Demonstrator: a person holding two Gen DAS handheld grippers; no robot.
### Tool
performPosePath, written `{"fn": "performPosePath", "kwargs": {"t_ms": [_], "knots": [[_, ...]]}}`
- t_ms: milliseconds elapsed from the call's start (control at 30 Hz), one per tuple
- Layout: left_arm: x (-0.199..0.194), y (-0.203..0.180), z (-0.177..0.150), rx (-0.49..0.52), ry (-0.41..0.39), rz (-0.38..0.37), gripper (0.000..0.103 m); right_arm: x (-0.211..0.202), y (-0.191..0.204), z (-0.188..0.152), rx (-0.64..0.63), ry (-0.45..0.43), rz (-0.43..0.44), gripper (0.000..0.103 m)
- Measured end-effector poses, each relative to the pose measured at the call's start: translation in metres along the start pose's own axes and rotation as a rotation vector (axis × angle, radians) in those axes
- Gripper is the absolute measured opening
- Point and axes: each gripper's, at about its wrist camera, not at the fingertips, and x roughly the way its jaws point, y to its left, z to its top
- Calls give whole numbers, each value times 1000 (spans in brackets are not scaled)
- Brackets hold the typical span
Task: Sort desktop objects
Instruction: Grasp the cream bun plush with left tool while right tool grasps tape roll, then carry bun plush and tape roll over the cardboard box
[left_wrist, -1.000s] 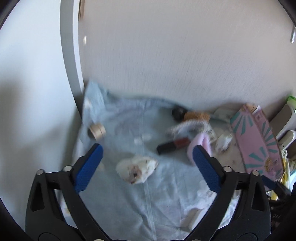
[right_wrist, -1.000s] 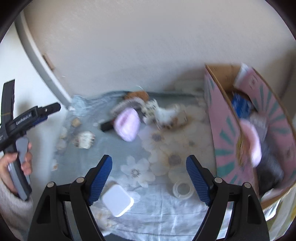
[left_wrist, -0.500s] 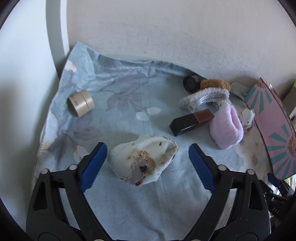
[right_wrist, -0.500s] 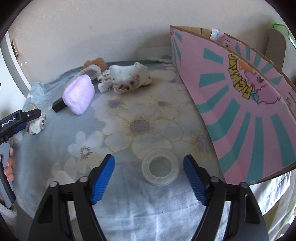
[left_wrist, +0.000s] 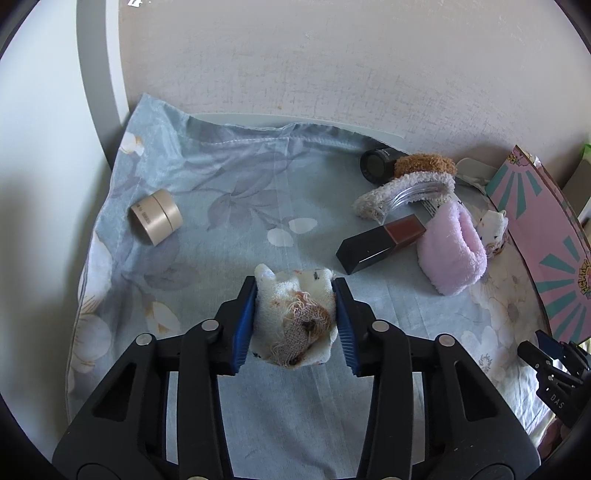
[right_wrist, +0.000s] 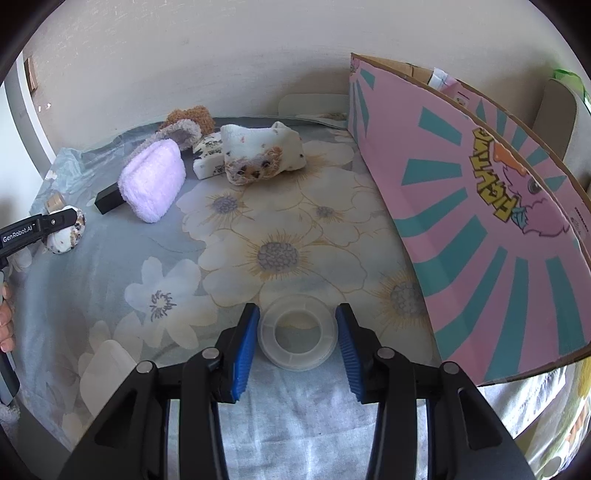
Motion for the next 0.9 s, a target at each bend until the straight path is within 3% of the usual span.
{"fn": "performPosePath", "kwargs": {"t_ms": [267,500,733,900], "knots": [[-31,5,9,-41,-8,10,31,-17,5,20,-42,-13,70,39],[-77,-6,39,-47,-32,38,31,-41,6,62,-52,-14,171,39],[-116,-43,81,2,-105,72,31,-66,2,102,-107,-28,247,39],[-130,-82,103,51,-149,47,31,-80,-5,123,-139,-68,269,39]]}}
